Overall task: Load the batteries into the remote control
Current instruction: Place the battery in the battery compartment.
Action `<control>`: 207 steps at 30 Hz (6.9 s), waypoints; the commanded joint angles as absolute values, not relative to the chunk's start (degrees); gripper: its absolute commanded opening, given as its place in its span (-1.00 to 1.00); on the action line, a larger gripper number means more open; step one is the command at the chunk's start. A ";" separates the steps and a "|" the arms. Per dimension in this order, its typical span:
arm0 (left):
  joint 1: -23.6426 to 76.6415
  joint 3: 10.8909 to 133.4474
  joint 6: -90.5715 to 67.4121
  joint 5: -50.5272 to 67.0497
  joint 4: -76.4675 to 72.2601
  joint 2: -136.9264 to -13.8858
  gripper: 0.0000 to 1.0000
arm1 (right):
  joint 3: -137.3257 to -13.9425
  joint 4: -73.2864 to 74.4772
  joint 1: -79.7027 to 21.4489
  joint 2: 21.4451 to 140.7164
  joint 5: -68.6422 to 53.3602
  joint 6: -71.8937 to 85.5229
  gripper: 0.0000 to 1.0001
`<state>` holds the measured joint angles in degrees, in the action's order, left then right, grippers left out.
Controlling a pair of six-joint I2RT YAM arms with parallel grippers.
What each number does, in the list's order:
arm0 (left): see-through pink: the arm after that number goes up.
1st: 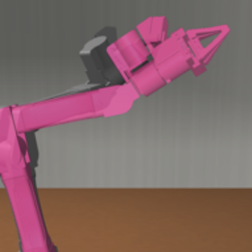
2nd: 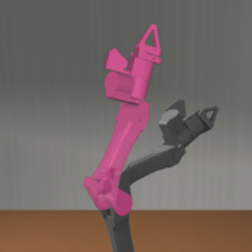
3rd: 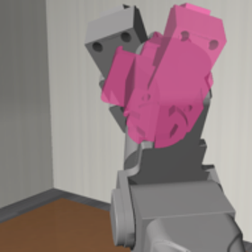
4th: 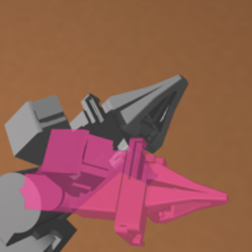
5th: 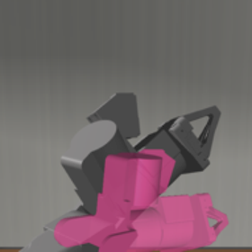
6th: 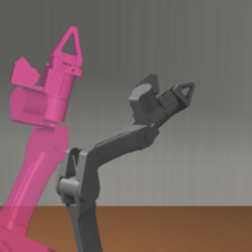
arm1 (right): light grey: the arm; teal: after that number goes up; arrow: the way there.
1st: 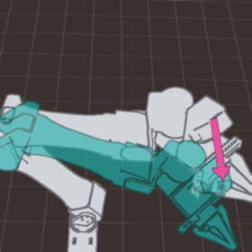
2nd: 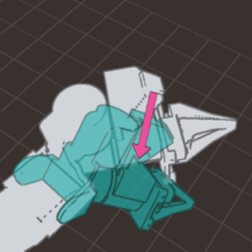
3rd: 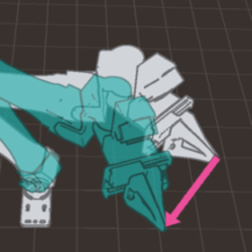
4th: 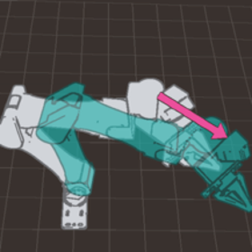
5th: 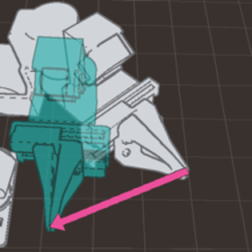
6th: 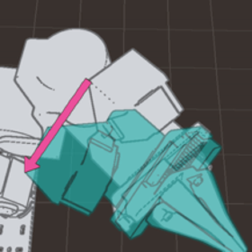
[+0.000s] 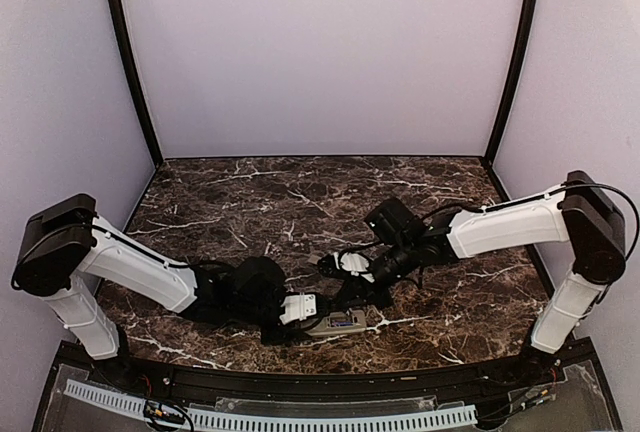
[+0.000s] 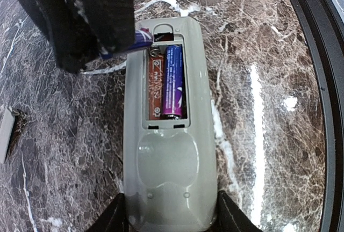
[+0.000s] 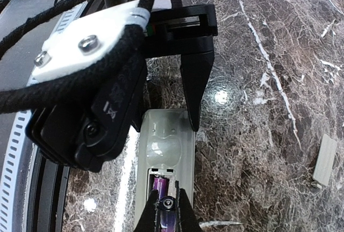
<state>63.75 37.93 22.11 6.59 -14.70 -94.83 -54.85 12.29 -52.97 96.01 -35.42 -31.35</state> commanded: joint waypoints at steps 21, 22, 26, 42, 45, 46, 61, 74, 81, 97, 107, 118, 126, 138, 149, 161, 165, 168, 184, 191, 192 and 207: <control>61.98 39.98 23.52 7.04 -9.35 -95.92 -0.33 | -57.93 15.52 -54.20 102.46 -32.81 -37.61 -1.00; 61.90 39.99 23.48 7.08 -9.32 -95.90 -0.33 | -57.83 15.51 -54.20 102.49 -32.69 -37.76 -1.00; 61.81 40.12 23.60 7.06 -9.32 -95.97 -0.33 | -57.95 15.42 -54.31 103.40 -32.94 -38.66 -1.00; 60.05 41.66 25.81 8.66 -6.06 -93.73 -0.35 | -60.21 18.11 -55.11 106.11 -30.99 -41.57 -1.00; 59.38 42.23 26.29 9.37 -5.61 -94.01 -0.35 | -61.32 19.07 -55.19 107.22 -30.81 -41.75 -1.00; 59.18 42.43 26.55 9.42 -5.57 -94.28 -0.35 | -61.42 19.10 -55.20 107.35 -30.66 -41.67 -1.00; 54.77 48.26 35.58 12.42 -1.79 -97.42 -0.35 | -63.59 19.21 -54.70 110.04 -28.25 -41.49 -1.00; 53.42 50.45 38.87 12.63 -0.32 -98.62 -0.37 | -65.92 20.45 -54.40 111.63 -26.10 -41.40 -1.00; 52.57 51.45 41.62 8.74 1.93 -98.84 -0.39 | -68.29 21.97 -54.49 114.20 -23.63 -41.04 -1.00; 52.52 48.56 38.45 11.28 0.61 -94.31 -0.23 | -71.15 25.37 -54.73 116.72 -21.02 -39.40 -1.00; 52.99 49.95 38.93 9.20 -0.96 -97.89 0.16 | -70.66 24.92 -54.71 116.16 -22.14 -39.17 -1.00; 54.21 48.92 47.64 -1.31 3.57 -98.00 0.22 | -69.87 23.95 -54.57 115.43 -23.95 -38.93 -1.00; 55.11 50.08 49.42 -4.23 6.91 -99.79 0.30 | -69.38 23.21 -54.49 115.02 -24.88 -38.10 -1.00; 55.58 54.13 54.29 -8.51 18.03 -102.33 0.30 | -69.08 21.37 -54.32 114.86 -26.80 -37.65 -1.00; 55.55 45.82 52.45 -11.99 15.69 -96.58 0.26 | -67.15 20.97 -54.32 113.52 -26.80 -37.52 -1.00; 55.37 42.32 46.21 -12.61 15.48 -87.25 0.22 | -67.32 21.28 -54.32 113.72 -26.98 -37.63 -1.00; 55.18 39.90 34.70 -5.71 11.91 -75.17 0.19 | -67.41 21.43 -54.32 113.81 -27.03 -37.68 -1.00; 55.04 35.49 21.92 -0.68 4.62 -64.04 0.15 | -67.28 21.32 -54.32 113.66 -27.07 -37.79 -1.00; 62.14 15.26 -7.65 -2.55 -62.95 -86.47 0.16 | -68.33 24.66 -54.42 113.09 -26.52 -42.39 -1.00; 62.14 15.34 -4.24 -1.15 -74.42 -101.61 0.40 | -67.56 25.33 -54.91 112.27 -27.21 -43.83 -1.00; 62.18 15.84 -2.60 -1.41 -72.00 -101.89 0.41 | -67.74 25.55 -54.93 112.53 -27.24 -44.06 -1.00; 58.07 18.85 1.69 11.01 -69.30 -107.27 0.45 | -68.20 28.21 -55.04 112.24 -26.03 -47.06 -1.00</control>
<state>60.73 18.98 -0.05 5.56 -67.59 -104.29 -69.58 22.04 -54.43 111.24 -29.58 -45.71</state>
